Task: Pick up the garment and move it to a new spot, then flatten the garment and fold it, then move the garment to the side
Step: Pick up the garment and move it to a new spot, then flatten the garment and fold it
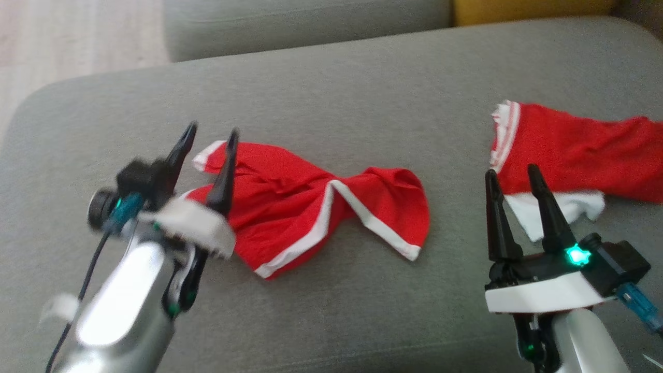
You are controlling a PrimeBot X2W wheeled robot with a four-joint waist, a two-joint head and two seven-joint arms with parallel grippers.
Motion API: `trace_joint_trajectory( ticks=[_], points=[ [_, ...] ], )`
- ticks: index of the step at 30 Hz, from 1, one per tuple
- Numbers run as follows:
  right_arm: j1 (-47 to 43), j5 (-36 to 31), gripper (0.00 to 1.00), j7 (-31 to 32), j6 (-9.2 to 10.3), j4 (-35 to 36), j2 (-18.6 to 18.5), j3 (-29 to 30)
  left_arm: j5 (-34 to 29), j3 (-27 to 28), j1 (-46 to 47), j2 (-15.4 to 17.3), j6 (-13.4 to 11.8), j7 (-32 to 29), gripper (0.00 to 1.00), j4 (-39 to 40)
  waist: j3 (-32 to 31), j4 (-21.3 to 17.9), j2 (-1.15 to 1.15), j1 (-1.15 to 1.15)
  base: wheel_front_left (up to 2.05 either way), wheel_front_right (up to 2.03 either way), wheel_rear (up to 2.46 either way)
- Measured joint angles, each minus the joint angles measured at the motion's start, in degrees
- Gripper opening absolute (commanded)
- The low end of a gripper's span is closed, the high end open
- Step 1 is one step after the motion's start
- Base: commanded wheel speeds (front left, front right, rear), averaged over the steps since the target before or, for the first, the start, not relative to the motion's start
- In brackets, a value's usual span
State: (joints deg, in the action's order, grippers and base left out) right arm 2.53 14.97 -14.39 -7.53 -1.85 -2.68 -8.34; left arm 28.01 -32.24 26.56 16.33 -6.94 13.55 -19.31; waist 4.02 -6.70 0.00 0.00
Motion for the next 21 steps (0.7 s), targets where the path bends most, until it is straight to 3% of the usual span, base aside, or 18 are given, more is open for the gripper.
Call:
trace_joint_trajectory(
  ticks=[8, 17, 21],
  points=[
    [-1.81, -2.02, 1.00, 0.00, 0.00, -2.60, 0.02, 1.70, 2.00, 4.28, -15.33, 2.25, -1.79, 0.68, 1.00, 5.01, -2.78, 6.57, 0.00, 0.00, 0.00, 0.00, 0.00],
    [-3.28, -2.54, 1.00, 0.00, 0.00, -4.68, 0.04, 2.20, 0.38, 9.77, -24.38, -1.66, -2.60, 0.74, 1.00, 10.90, -4.82, 10.45, 0.00, 0.00, 0.00, 0.00, 0.00],
    [-3.22, -3.41, 1.00, 0.00, 0.00, -5.17, 0.03, 2.20, -1.13, 11.05, -24.45, -2.66, -1.04, 0.75, 1.00, 11.48, -4.57, 11.61, 0.00, 0.00, 0.00, 0.00, 0.00]
  ],
)
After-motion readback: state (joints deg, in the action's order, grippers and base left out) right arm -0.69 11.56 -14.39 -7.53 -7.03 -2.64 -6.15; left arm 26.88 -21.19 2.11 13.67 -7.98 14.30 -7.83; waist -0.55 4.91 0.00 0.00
